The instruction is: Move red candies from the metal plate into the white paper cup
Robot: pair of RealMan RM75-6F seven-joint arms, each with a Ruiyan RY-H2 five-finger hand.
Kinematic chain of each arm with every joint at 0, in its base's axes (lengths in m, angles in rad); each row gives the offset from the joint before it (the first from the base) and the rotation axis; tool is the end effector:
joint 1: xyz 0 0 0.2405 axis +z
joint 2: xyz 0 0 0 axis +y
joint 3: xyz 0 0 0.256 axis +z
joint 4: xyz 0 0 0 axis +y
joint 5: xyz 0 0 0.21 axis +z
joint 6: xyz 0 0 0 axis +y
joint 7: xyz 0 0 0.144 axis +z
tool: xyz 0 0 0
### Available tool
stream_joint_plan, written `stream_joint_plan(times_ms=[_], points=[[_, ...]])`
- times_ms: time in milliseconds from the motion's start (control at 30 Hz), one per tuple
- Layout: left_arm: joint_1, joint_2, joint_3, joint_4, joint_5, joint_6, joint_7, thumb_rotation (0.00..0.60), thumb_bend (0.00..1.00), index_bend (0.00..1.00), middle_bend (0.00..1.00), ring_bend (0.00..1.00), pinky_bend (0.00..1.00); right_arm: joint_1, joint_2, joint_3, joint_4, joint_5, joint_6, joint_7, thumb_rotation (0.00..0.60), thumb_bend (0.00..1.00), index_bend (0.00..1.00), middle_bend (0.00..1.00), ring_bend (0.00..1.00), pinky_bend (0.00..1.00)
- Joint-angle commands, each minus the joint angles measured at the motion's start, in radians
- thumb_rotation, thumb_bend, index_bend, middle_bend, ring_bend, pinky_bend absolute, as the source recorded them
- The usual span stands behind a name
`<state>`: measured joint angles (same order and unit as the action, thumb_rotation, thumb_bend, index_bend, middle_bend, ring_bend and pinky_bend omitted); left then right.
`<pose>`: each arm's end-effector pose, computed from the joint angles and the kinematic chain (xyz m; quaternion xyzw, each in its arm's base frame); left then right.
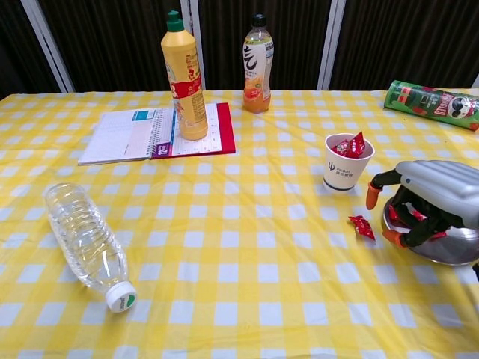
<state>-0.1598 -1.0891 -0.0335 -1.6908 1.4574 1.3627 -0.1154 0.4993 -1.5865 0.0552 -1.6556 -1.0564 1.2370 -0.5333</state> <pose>-0.2967 0.1977 0.1448 -0.5899 -0.4632 -0.4065 0.5217 -0.1971 -0.2587 -0.0192 0.6874 -0.4369 0.3241 0.4813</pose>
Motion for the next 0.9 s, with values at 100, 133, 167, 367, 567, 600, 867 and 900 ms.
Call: stream_joint_plan(times_ms=[100, 133, 167, 367, 567, 600, 867, 900], points=[[-0.002, 0.002, -0.001, 0.001, -0.004, -0.006, -0.006, 0.6, 0.04, 0.0, 0.0, 0.0, 0.0, 0.004, -0.02, 0.01, 0.029, 0.006, -0.021, 0.006, 0.6, 0.39, 0.41, 0.8, 0.88, 0.96], [-0.002, 0.002, 0.0, 0.001, -0.004, -0.007, -0.007, 0.6, 0.04, 0.0, 0.0, 0.0, 0.0, 0.005, -0.025, 0.013, 0.037, 0.009, -0.026, 0.007, 0.6, 0.39, 0.41, 0.8, 0.87, 0.96], [-0.003, 0.003, 0.0, 0.001, -0.004, -0.008, -0.008, 0.6, 0.04, 0.0, 0.0, 0.0, 0.0, 0.006, -0.029, 0.015, 0.042, 0.011, -0.03, 0.008, 0.6, 0.39, 0.41, 0.8, 0.87, 0.96], [-0.005, 0.004, -0.001, -0.001, -0.007, -0.014, -0.009, 0.6, 0.04, 0.0, 0.0, 0.0, 0.0, 0.01, -0.049, 0.026, 0.075, 0.026, -0.055, 0.015, 0.6, 0.39, 0.41, 0.8, 0.87, 0.96], [-0.006, 0.005, -0.002, -0.008, -0.011, -0.017, -0.002, 0.6, 0.04, 0.0, 0.0, 0.0, 0.0, 0.01, -0.061, 0.034, 0.098, 0.031, -0.067, 0.024, 0.6, 0.39, 0.41, 0.8, 0.87, 0.96], [-0.006, 0.005, -0.002, -0.008, -0.012, -0.017, -0.002, 0.6, 0.04, 0.0, 0.0, 0.0, 0.0, 0.01, -0.063, 0.036, 0.102, 0.033, -0.069, 0.025, 0.6, 0.39, 0.41, 0.8, 0.87, 0.96], [-0.005, 0.006, 0.0, -0.004, -0.01, -0.016, -0.006, 0.6, 0.04, 0.0, 0.0, 0.0, 0.0, 0.007, -0.077, 0.047, 0.138, 0.053, -0.087, 0.033, 0.6, 0.39, 0.43, 0.8, 0.87, 0.96], [-0.005, 0.006, 0.0, -0.003, -0.009, -0.015, -0.007, 0.6, 0.04, 0.0, 0.0, 0.0, 0.0, 0.007, -0.078, 0.047, 0.14, 0.055, -0.088, 0.034, 0.6, 0.39, 0.44, 0.8, 0.87, 0.96]])
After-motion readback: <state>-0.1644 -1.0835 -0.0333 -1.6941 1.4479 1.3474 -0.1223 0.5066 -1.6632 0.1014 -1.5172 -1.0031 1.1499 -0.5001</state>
